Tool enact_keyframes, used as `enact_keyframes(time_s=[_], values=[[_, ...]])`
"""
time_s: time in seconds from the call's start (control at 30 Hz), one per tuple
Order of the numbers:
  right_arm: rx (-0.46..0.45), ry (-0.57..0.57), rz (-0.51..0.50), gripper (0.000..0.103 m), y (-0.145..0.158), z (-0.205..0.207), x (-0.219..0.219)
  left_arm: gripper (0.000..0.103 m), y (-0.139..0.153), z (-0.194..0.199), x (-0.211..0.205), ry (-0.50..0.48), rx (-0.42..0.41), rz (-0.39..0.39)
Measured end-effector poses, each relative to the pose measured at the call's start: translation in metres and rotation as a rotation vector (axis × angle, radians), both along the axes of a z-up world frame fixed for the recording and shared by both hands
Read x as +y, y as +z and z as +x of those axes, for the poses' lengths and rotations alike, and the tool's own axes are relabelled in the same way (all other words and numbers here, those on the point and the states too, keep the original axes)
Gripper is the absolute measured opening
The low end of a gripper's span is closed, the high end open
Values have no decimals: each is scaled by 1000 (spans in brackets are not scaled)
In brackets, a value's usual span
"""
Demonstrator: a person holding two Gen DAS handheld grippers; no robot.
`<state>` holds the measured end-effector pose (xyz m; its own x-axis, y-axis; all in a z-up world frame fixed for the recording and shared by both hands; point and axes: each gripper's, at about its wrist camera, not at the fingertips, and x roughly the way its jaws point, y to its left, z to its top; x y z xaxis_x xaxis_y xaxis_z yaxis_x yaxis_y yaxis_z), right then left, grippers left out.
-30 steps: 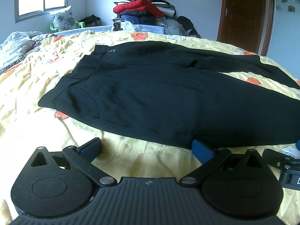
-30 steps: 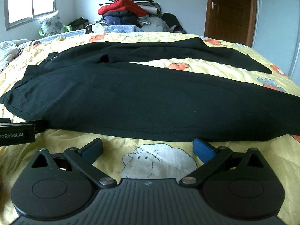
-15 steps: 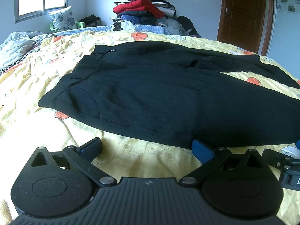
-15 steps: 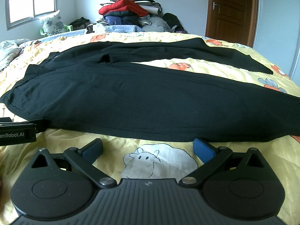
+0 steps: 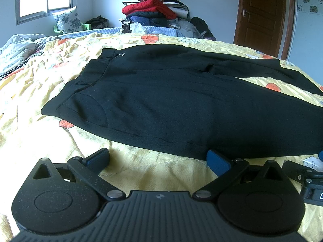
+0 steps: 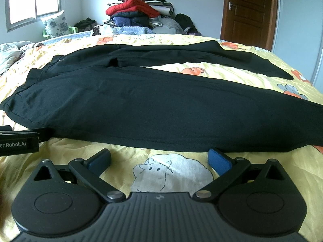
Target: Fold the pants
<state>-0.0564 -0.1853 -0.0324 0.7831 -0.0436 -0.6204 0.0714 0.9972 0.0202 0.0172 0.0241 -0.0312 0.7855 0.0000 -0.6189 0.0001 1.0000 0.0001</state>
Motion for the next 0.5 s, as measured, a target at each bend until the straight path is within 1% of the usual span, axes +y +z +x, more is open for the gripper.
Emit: enact_keyframes(time_s=[0.2, 0.27, 0.37, 0.5], values=[[0, 4, 0, 103, 0, 0, 0, 103, 0, 0, 0, -1, 0, -1], [-5, 18, 15, 103, 0, -1, -2, 103, 0, 0, 0, -1, 0, -2], [-20, 45, 66, 103, 1, -5, -7, 103, 0, 0, 0, -1, 0, -1], [-40, 82, 173, 103, 7, -9, -21, 103, 0, 0, 0, -1, 0, -2]])
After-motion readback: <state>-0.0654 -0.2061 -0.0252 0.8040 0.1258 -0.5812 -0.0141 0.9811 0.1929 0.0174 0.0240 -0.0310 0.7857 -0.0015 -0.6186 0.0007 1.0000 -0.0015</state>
